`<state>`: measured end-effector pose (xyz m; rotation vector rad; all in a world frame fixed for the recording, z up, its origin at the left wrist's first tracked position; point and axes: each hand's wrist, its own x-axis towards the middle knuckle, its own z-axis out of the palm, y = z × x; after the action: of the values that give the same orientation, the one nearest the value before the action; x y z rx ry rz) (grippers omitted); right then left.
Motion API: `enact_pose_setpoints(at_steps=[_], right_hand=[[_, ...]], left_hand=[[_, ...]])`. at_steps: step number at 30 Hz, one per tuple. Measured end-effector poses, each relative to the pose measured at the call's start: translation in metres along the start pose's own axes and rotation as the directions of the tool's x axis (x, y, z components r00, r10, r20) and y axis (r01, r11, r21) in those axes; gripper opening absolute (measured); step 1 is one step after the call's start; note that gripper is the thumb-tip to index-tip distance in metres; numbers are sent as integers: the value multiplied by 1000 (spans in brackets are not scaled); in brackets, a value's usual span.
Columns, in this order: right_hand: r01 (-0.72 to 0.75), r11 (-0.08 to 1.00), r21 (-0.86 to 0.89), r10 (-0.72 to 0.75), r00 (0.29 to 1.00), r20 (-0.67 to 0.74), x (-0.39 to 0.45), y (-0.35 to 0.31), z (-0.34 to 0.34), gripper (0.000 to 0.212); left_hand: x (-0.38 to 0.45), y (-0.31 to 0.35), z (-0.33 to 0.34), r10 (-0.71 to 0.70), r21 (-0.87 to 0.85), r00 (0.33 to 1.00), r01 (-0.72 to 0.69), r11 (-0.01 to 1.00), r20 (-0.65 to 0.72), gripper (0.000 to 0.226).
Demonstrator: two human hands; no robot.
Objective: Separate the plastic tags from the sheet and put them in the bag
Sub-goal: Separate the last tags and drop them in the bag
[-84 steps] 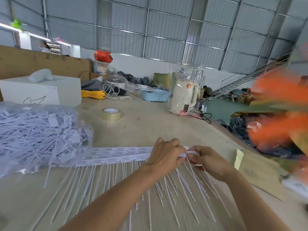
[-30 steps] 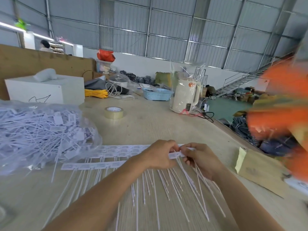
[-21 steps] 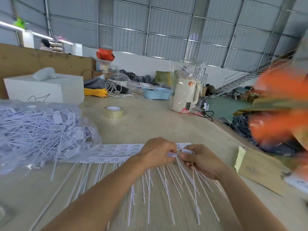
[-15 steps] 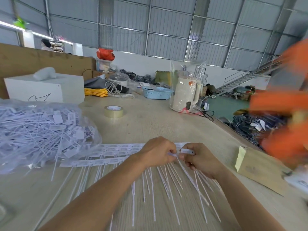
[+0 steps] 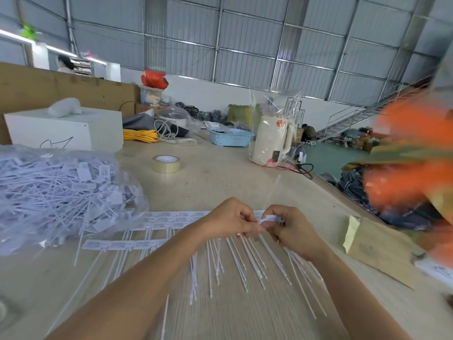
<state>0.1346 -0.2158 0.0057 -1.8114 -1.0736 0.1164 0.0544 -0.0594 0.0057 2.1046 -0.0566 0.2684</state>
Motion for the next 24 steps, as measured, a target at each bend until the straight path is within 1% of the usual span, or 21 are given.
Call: enact_pose_setpoints(at_steps=[1, 3, 5, 6, 7, 8, 9, 10, 11, 12, 13, 16, 18, 19, 20, 21, 23, 24], right_hand=[[-2, 1000, 12, 2, 1000, 9, 1, 1, 1, 26], [-36, 995, 98, 36, 999, -1, 1, 6, 0, 25], [-110, 964, 242, 138, 985, -102, 3, 12, -11, 23], [-152, 926, 344, 219, 962, -162, 4, 16, -21, 21], [-187, 862, 471, 314, 927, -207, 6, 19, -33, 21], [-202, 769, 606, 404, 889, -215, 7, 20, -44, 22], [-201, 661, 723, 465, 866, -184, 8, 20, -54, 23], [-204, 566, 799, 493, 860, -129, 9, 18, -58, 22], [-228, 505, 833, 498, 865, -65, 9, 15, -57, 20], [-268, 490, 829, 487, 873, -5, 8, 10, -51, 19], [-315, 528, 789, 466, 884, 40, 8, 7, -43, 19], [-412, 748, 520, 384, 908, 167, 2, -3, -9, 16], [-416, 809, 415, 358, 909, 212, -1, -5, 6, 12], [-402, 840, 365, 351, 915, 198, -2, -4, 10, 11], [-383, 872, 304, 346, 923, 169, -2, -4, 12, 10], [-361, 896, 260, 336, 932, 136, -2, -4, 12, 11], [-330, 911, 246, 319, 944, 82, -1, -3, 11, 17], [-326, 912, 250, 321, 945, 60, -1, -3, 9, 19]], left_hand=[[-1, 0, -1, 7, -15, 1000, -7, 1000, 5, 16], [-2, 0, -4, 16, -51, 999, -14, 999, 34, 16], [-3, 2, -7, 11, -76, 996, -4, 997, 90, 14], [-3, 3, -7, 6, -78, 995, 1, 997, 97, 17], [-3, 4, -7, 3, -63, 998, 1, 998, 69, 17], [-1, 5, -7, 8, -20, 1000, -8, 1000, 10, 15], [1, 5, -6, 22, 52, 998, -19, 998, -58, 15], [3, 5, -4, 37, 137, 993, -21, 990, -111, 17], [4, 5, -3, 48, 215, 990, -19, 977, -132, 21], [4, 4, -2, 55, 270, 991, -19, 963, -124, 25], [4, 3, 0, 56, 308, 994, -25, 951, -94, 28], [3, 4, 4, 51, 417, 998, -58, 907, 28, 30], [3, 5, 7, 57, 518, 996, -82, 852, 63, 31], [3, 5, 7, 61, 546, 997, -82, 834, 57, 34], [3, 4, 7, 50, 540, 998, -63, 839, 38, 39], [2, 4, 5, 20, 496, 1000, -24, 868, 13, 44], [0, 5, 1, -34, 362, 999, 36, 931, -11, 48], [0, 5, -2, -47, 324, 999, 44, 945, 0, 48]])
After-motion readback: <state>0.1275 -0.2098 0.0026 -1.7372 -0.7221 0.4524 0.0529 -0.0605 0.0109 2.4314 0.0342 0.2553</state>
